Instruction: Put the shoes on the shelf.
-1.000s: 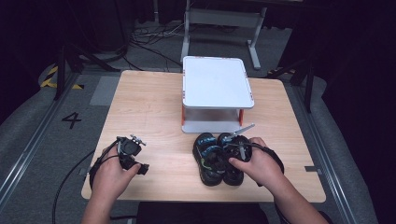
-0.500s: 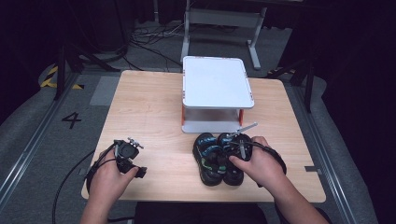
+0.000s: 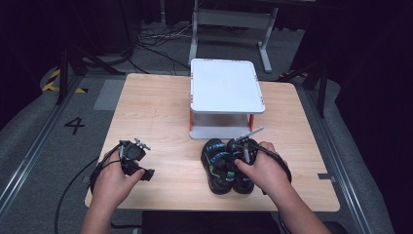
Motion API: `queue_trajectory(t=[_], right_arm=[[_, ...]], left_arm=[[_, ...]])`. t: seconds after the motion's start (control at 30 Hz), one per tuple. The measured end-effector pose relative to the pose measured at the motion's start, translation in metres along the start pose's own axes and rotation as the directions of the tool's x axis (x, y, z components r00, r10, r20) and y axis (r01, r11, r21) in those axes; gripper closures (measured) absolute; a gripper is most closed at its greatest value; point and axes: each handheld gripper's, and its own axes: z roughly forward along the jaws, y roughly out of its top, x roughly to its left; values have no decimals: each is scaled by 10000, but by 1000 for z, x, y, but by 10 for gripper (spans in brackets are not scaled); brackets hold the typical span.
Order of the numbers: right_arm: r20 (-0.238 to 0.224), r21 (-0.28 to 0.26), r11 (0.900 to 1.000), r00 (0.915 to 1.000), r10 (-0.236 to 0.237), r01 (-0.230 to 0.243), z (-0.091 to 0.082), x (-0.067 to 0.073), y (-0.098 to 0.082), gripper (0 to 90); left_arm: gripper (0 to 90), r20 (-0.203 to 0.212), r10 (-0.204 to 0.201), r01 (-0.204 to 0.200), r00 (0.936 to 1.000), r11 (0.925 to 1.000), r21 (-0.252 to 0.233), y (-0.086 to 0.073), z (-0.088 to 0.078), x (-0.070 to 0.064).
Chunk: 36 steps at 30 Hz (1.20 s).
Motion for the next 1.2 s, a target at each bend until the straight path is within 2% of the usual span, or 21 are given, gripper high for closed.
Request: queue_trajectory(t=[0.07, 0.13, 0.3, 0.47, 0.53, 0.6, 0.83, 0.9, 1.07, 1.2], right_arm=[[-245, 394, 9992, 9997, -77, 87, 9, 2, -1, 579], [-7, 514, 9984, 9997, -231, 231, 15, 4, 0, 619], [-195, 822, 9963, 9995, -240, 255, 15, 1, 5, 707], [-438, 808, 9965, 9989, -155, 190, 14, -3, 5, 756], [-571, 717, 9974, 9984, -41, 82, 14, -5, 5, 774], [-430, 655, 9978, 9990, -72, 100, 13, -6, 4, 797], [-558, -74, 9998, 9983, 180, -185, 3, -10, 6, 815], [-513, -107, 9995, 9983, 290, -296, -3, -13, 11, 813], [-208, -691, 9963, 9985, 497, -511, -15, -19, 24, 813], [-50, -1123, 9918, 9981, 609, -610, -15, -23, 39, 812]], left_arm=[[237, 125, 29, -28, 9999, 9999, -104, 2, 0, 2], [237, 183, 37, -34, 9998, 9998, -175, 4, 0, 4], [236, 211, 82, -77, 9997, 9997, -234, 7, 1, 4], [237, 110, 64, -62, 9999, 9997, -220, 7, 0, 3], [237, 101, 43, -41, 9999, 9997, -225, 8, 1, 3], [237, 152, 75, -72, 9999, 9997, -222, 10, 2, 2], [238, 293, 244, -235, 9993, 9992, -326, 21, 4, 4], [238, 340, 330, -319, 9989, 9989, -332, 24, 6, 5], [237, 493, 401, -380, 9980, 9984, -423, 33, 7, 8], [237, 592, 510, -478, 9969, 9974, -546, 41, 8, 10]])
